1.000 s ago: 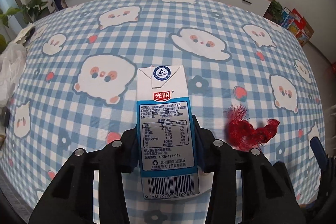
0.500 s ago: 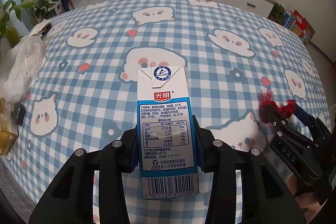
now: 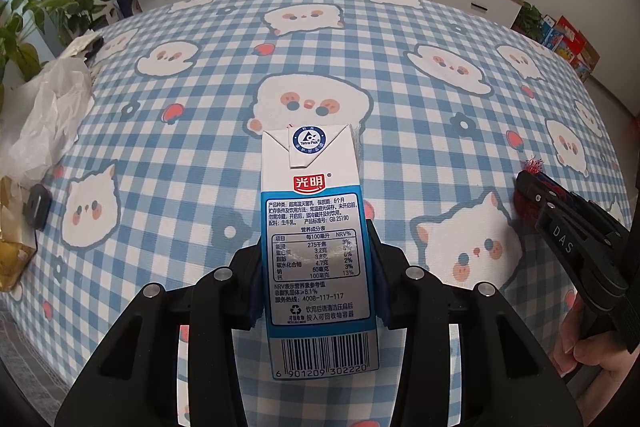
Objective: Collect trash
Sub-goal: 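Grasp the white-blue milk carton with left tool while right tool grasps the red tinsel, then carry the milk carton with left tool while right tool carries the red tinsel to the bin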
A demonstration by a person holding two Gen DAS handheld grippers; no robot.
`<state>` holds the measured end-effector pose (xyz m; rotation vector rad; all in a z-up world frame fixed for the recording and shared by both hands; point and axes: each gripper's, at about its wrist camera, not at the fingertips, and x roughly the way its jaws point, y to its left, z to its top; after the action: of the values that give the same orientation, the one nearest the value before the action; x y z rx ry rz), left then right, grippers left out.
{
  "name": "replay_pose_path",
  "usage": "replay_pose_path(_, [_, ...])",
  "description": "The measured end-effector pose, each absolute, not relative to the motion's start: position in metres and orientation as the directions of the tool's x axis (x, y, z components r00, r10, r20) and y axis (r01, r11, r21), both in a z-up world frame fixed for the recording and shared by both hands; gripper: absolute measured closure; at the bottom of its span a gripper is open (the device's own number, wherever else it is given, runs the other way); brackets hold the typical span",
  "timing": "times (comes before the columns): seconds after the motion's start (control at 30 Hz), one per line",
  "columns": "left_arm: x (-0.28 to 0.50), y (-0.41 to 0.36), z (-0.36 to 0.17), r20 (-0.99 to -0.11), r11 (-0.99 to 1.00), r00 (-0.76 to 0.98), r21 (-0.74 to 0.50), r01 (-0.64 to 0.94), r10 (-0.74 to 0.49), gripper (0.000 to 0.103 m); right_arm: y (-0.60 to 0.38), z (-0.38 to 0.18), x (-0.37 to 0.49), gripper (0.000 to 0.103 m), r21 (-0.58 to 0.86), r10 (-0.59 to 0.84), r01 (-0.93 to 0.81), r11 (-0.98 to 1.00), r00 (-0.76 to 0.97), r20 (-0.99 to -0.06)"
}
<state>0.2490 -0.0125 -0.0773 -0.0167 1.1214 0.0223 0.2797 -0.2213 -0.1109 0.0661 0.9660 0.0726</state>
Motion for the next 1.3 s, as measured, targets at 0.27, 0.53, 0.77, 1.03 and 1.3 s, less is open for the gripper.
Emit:
replay_pose_path(0.27, [0.242, -0.014, -0.075, -0.9, 1.0, 0.435, -0.005, -0.027, 0.007, 0.062, -0.225, -0.103, 0.27, 0.087, 0.105, 0.101, -0.026, 0.994, 0.572, -0.814])
replay_pose_path(0.53, [0.218, -0.018, -0.063, -0.894, 1.0, 0.449, -0.002, -0.019, 0.006, 0.062, -0.225, -0.087, 0.241, 0.087, 0.114, 0.11, -0.031, 0.993, 0.592, -0.799])
replay_pose_path(0.77, [0.181, -0.025, -0.054, -0.893, 1.0, 0.45, -0.016, -0.004, -0.013, 0.062, -0.224, -0.067, 0.197, 0.087, 0.122, 0.122, -0.041, 0.992, 0.612, -0.781])
replay_pose_path(1.03, [0.121, -0.025, -0.053, -0.9, 0.998, 0.432, -0.066, 0.001, -0.06, 0.062, -0.222, -0.055, 0.132, 0.087, 0.13, 0.143, -0.067, 0.989, 0.622, -0.77])
replay_pose_path(1.3, [0.058, -0.02, -0.056, -0.898, 0.996, 0.434, -0.084, -0.002, -0.075, 0.062, -0.224, -0.06, 0.077, 0.087, 0.15, 0.162, -0.071, 0.986, 0.609, -0.777])
